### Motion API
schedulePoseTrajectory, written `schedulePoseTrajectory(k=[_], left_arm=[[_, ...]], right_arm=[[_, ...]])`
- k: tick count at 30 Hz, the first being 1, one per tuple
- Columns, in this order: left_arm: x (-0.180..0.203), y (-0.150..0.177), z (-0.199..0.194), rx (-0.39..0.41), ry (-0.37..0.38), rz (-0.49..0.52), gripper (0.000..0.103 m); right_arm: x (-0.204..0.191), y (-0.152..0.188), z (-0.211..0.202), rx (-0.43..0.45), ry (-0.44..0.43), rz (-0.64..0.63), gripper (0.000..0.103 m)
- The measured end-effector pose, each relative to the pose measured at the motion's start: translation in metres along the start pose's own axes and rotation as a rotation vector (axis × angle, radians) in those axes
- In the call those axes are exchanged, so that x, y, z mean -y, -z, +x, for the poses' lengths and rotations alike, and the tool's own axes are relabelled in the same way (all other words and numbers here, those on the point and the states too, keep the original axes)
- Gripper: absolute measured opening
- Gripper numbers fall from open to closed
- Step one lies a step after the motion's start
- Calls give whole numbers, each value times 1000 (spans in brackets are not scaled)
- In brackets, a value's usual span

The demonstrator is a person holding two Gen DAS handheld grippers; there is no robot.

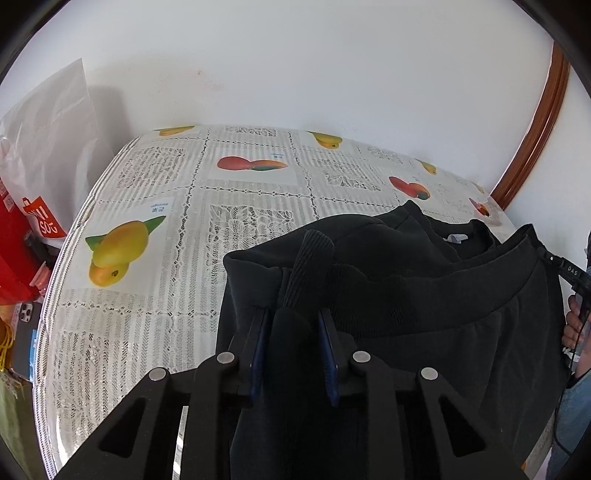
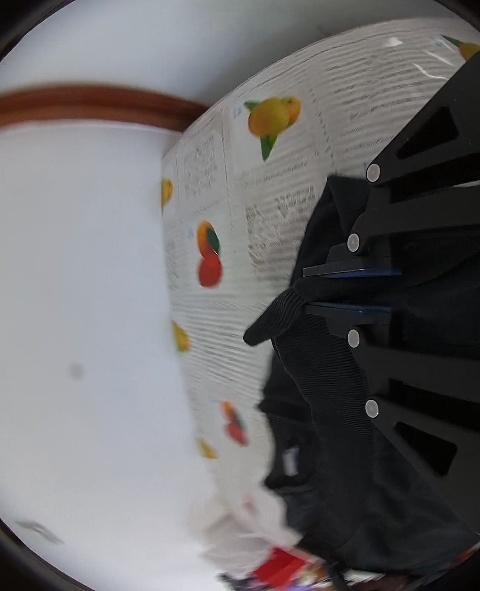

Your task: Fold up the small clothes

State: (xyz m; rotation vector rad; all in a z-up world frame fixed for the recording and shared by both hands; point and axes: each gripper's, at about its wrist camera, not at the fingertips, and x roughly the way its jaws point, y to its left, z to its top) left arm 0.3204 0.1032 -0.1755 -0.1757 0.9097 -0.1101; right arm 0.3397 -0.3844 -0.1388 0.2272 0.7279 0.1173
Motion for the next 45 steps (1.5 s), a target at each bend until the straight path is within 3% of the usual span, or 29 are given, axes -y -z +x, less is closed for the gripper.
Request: schedulePoseTrajectory(k=[2,5,6,8,14,19,30,35,38,41,45], left_arm=[[2,1,3,-6,-12,8,28],[2,2,4,-11,-22,13,30],[1,2,3,-13,-27,14,31],[2,3,1,-16,-42,15,35],[1,15,-13,-32,-58,13,37],[-4,38,-36,-35,-59,-17,37],[-21,107,-103,-21,-61,-35,38],[-41,144,-127,-46,-54,-54,49],[-50,165,-142,-42,-38,-62,55],[-58,186,-154,-48,-77,-59,55],[-71,205,-161,-52,-57,-76,55]], right_arm=[[-2,3,3,6,28,-25,11],[-10,12,47,-172,125,-84,17],[-10,11,51,-187,145,-82,18],[-11,7,43,-164,157,-80,32],[-22,20,15,-171,225,-80,37],[-52,40,-18,-147,216,-90,44],[-156,98,-55,-159,-20,-148,47],[-220,130,-62,-178,-130,-193,48],[-264,151,-64,-199,-170,-257,49],[-304,176,-63,-237,-201,-328,50],[-346,212,-71,-252,-221,-454,50]])
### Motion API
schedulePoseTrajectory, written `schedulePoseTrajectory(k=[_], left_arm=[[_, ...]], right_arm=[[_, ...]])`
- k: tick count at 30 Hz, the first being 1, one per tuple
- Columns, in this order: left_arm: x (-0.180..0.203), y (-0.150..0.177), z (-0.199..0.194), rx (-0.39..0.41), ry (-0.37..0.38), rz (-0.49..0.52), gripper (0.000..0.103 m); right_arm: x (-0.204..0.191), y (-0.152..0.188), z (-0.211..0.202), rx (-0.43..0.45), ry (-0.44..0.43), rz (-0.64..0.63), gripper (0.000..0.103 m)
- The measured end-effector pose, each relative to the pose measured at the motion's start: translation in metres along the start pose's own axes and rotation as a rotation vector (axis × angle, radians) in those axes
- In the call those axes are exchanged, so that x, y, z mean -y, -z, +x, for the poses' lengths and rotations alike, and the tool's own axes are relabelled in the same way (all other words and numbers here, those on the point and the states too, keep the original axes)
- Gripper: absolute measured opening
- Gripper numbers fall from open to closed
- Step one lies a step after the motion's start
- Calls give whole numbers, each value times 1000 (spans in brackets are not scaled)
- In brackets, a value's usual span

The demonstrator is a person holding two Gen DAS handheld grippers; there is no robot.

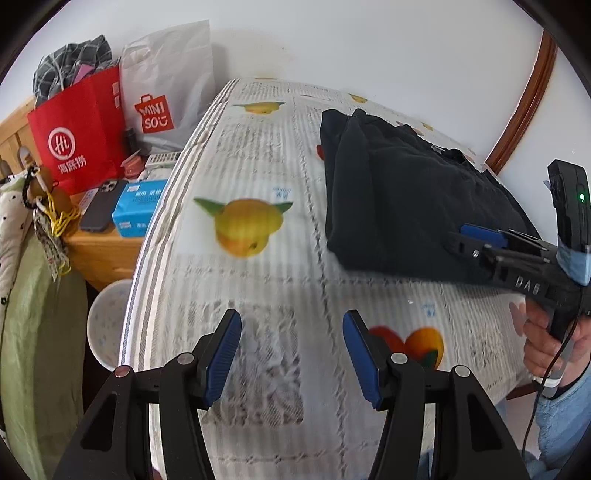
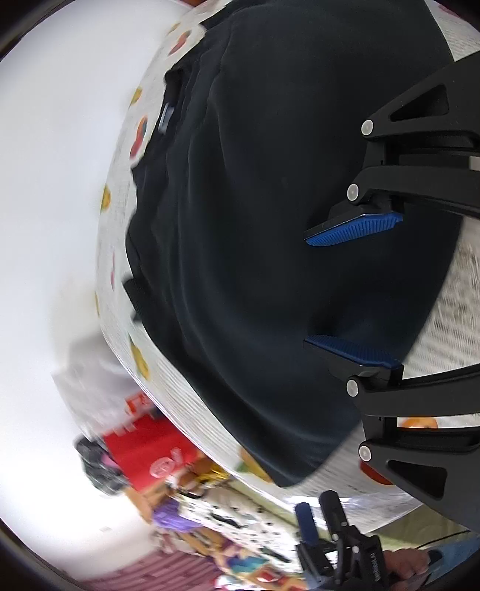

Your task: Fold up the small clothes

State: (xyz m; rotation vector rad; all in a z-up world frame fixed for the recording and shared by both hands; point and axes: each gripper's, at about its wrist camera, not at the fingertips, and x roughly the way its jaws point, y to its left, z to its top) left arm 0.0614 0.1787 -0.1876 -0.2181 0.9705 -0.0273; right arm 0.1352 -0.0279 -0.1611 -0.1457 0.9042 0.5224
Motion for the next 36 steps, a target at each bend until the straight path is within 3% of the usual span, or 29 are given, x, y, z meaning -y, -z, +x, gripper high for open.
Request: schedulePoseTrajectory(k=[4,10,21,22,23,24,26,29,36], left_arm=[[-10,7,-5,18,14,-8,55],[-25,9,-6,28,72,-53,55],[-35,7,-1,27,122,-45,55],[-36,6,-1,28,123,-44,55],[-37,6,0,28,122,-46,55],[-37,5,0,27,124,-47,55],[-36,2,3,26,127,-48,55],[-30,-3,7,25,121,-38,56],[1,-22,20,28,109,23,56]], right_arm=[[-43,7,0,17,4,-123,50],[-64,7,-1,5,-67,-150,51],[-112,2,31,40,75,-334,60],[-110,0,32,54,80,-327,60],[-108,-2,34,62,83,-313,52],[-105,-5,34,71,113,-292,42],[-96,-13,34,75,93,-261,20],[-67,-33,10,122,12,-142,16],[30,-52,-87,407,5,139,13]])
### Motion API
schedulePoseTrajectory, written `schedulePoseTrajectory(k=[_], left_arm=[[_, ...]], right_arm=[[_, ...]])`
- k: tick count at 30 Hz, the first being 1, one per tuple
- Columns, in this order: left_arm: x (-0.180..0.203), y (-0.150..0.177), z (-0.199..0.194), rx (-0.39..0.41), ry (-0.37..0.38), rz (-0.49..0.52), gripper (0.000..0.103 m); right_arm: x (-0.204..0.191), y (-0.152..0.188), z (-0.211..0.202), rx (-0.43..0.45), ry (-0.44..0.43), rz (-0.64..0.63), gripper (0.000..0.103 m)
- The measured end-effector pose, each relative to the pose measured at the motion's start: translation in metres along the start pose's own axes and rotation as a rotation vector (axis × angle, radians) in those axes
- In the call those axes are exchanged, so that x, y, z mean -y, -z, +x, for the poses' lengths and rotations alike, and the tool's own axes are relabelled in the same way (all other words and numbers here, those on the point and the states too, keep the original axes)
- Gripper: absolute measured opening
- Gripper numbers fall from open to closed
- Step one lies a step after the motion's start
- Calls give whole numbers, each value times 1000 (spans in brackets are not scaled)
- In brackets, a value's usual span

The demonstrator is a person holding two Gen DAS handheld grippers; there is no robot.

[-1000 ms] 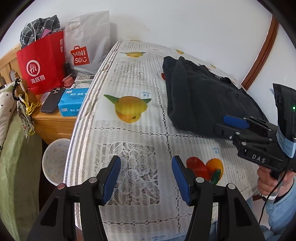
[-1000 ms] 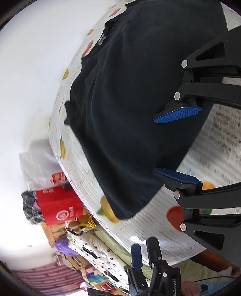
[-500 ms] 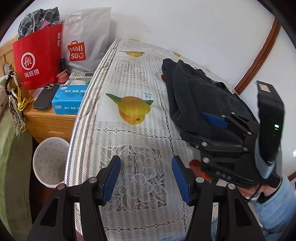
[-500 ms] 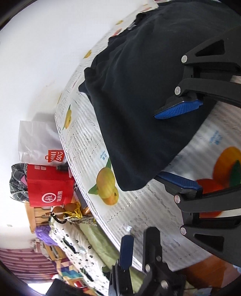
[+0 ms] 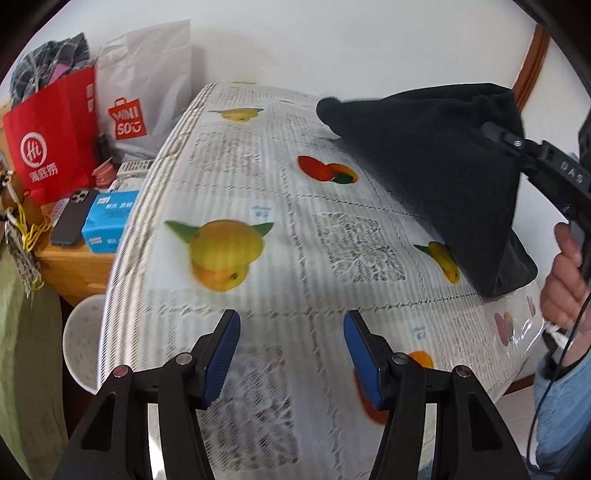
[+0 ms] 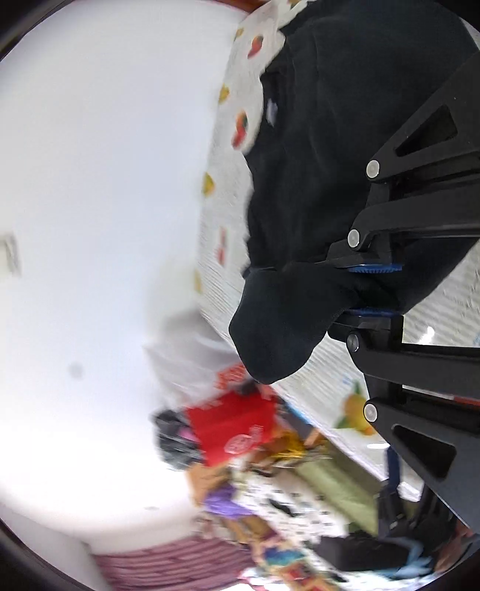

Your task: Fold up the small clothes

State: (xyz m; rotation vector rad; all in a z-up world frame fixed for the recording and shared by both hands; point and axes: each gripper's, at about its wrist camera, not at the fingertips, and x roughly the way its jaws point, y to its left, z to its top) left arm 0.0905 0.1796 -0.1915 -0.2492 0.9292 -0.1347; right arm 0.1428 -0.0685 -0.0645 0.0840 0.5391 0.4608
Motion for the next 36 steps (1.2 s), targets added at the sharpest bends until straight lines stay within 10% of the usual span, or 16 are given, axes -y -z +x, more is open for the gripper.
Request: schedulePoseTrajectory(k=[7,18,28,36], left_arm=[[53,-16,25,-5,148,53,56],[185,-12,58,-71,318,265,68],[242,-5,92,-106,198,292,67],[266,2,99,-38,87,308,66]], right_arm=[[113,24,-39,96,110,232,13],[187,97,-35,-145,146,286,18],[212,74,-35,-151,-6,251,60],[215,52,26,-219,-135,302,55]])
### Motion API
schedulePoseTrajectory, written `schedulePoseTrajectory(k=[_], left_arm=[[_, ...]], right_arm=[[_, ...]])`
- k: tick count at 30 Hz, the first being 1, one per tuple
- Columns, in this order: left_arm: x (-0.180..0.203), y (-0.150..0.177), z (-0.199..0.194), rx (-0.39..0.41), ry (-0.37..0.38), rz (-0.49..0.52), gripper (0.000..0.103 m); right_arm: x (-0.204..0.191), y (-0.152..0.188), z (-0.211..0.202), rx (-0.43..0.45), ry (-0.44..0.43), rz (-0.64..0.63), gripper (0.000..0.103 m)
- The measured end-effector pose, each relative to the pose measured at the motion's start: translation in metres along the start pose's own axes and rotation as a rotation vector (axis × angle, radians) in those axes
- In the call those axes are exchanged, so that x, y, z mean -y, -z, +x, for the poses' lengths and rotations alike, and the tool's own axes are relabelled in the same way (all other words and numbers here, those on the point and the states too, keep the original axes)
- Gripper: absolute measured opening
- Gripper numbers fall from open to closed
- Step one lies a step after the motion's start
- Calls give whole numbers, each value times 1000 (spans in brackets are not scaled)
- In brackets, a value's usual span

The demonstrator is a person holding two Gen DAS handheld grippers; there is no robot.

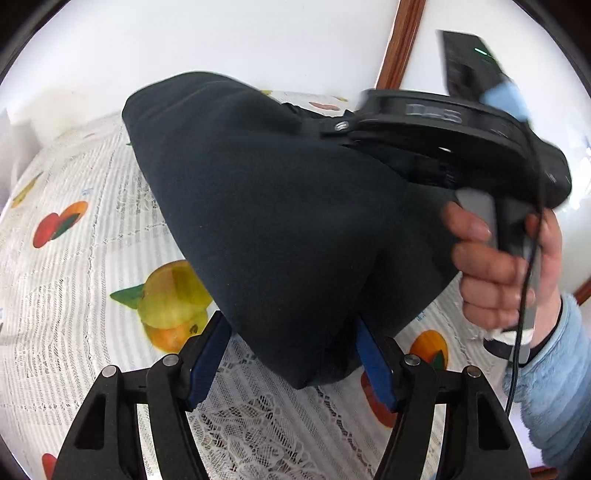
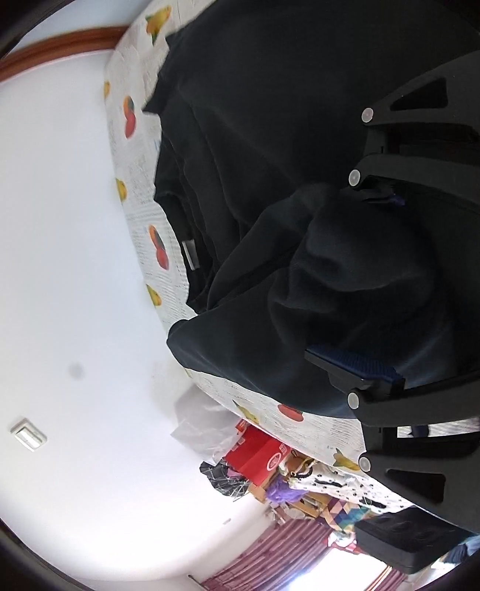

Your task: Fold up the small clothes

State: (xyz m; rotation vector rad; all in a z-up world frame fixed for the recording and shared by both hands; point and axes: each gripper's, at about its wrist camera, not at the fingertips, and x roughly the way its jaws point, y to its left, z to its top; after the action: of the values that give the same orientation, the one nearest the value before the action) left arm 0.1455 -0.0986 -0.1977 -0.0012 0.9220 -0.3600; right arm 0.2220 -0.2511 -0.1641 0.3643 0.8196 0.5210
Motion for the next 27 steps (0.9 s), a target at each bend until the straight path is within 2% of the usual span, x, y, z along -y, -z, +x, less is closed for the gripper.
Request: schedulePoseTrajectory(k=[1,2,3,5,8,10,12,13,15,17,19,22,23,27], left_arm=[[7,-3,4,5,-14,0,66],[9,-4,6,10,-29,2,66],[10,-6,8,14,-46,5,66],[12,-11,12,18,-81,6,66],[11,-18,17,8,-85,-1,68],[12,-23,19,15,-94,-12,68],[10,-30,24,12,-98,-22,68],[10,-32,27,10,-95,-28,68],[10,-33,29,16,-96,-33,68],[15,-32,28,24,-90,-31,66],[24,-27,21,29,-61,-31,61],[39,-31,24,27,-41,-11,41],[42,-34,27,12,-32,-10,30],[36,-40,25,20,-43,-31,19]], right_arm=[[-1,-3,6,-12,0,-7,39],[-2,-5,6,-10,1,-20,18],[-3,-9,3,6,4,-39,17],[-4,-14,-18,91,-29,-70,16],[0,-20,-66,230,-87,-73,15],[6,-15,-94,314,-95,-68,15],[13,-3,-108,347,-85,-65,15],[18,6,-112,354,-53,-70,15],[30,22,-109,327,33,-58,15],[43,30,-95,236,145,-35,15],[57,35,-78,157,204,10,15],[69,35,-62,103,221,72,16],[72,34,-58,94,217,85,16],[69,26,-45,71,243,49,16]])
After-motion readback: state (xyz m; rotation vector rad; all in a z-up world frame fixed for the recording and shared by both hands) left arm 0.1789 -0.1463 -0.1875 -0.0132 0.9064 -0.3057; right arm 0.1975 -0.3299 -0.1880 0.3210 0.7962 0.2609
